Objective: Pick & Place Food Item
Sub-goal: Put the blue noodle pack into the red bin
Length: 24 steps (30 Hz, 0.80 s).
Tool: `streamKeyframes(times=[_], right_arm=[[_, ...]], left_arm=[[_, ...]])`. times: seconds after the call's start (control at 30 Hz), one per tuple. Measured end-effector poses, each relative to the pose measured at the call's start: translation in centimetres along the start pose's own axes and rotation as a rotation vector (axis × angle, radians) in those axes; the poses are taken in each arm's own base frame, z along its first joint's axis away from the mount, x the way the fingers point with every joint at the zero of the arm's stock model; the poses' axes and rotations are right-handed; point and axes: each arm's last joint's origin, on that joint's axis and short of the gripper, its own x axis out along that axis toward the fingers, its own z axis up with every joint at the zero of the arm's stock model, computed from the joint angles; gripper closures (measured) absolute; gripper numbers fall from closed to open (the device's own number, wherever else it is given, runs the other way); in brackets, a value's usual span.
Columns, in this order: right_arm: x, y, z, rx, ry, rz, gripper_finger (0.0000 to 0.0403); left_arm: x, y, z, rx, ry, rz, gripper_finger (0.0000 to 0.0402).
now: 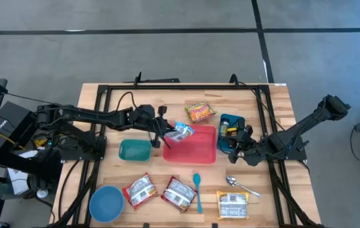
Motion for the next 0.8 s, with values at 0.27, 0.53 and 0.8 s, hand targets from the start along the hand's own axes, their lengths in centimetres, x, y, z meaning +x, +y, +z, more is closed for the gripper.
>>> streamKeyframes(times=[0.27, 0.53, 0.8], right_arm=[[0.4, -0.3, 0.2, 0.014, -0.001, -0.025, 0.0403], [0.4, -0.3, 0.2, 0.013, 0.004, -0.026, 0.0403], [0.4, -0.3, 0.1, 0.010, 0.007, -0.027, 0.0403]], left_arm=[[1.2, -0.1, -0.9, 0.069, 0.067, 0.021, 0.0401], [3.0, -0.2, -2.2, 0.122, 0.112, 0.044, 0.0401], [3.3, -0.1, -2.0, 0.146, 0.081, 0.076, 0.0401]])
